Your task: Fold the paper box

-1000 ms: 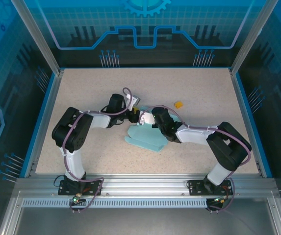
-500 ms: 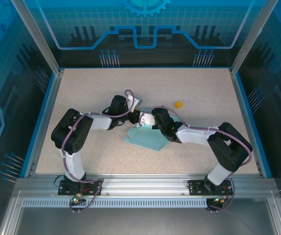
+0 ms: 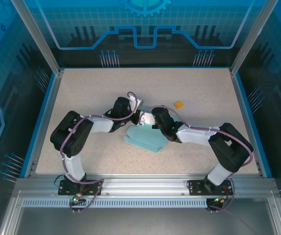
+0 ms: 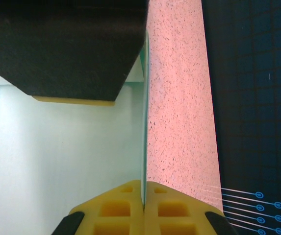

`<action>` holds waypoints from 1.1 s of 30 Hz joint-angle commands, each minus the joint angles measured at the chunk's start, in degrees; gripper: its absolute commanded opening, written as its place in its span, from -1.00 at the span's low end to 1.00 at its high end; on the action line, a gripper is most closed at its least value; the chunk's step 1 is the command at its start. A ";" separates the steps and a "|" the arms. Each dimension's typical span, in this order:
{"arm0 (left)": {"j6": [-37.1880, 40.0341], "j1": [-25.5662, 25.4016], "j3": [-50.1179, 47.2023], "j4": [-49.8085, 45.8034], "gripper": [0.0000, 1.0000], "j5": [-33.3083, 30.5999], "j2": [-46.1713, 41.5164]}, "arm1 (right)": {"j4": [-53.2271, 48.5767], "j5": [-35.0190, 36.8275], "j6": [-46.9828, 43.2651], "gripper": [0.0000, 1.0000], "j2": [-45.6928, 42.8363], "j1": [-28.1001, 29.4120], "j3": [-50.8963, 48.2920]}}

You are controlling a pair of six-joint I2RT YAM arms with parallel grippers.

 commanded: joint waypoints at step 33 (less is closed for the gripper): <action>-4.71 -1.36 3.57 -8.98 -0.84 -49.67 3.76 | -5.71 0.82 2.30 -1.00 -5.01 2.20 -1.52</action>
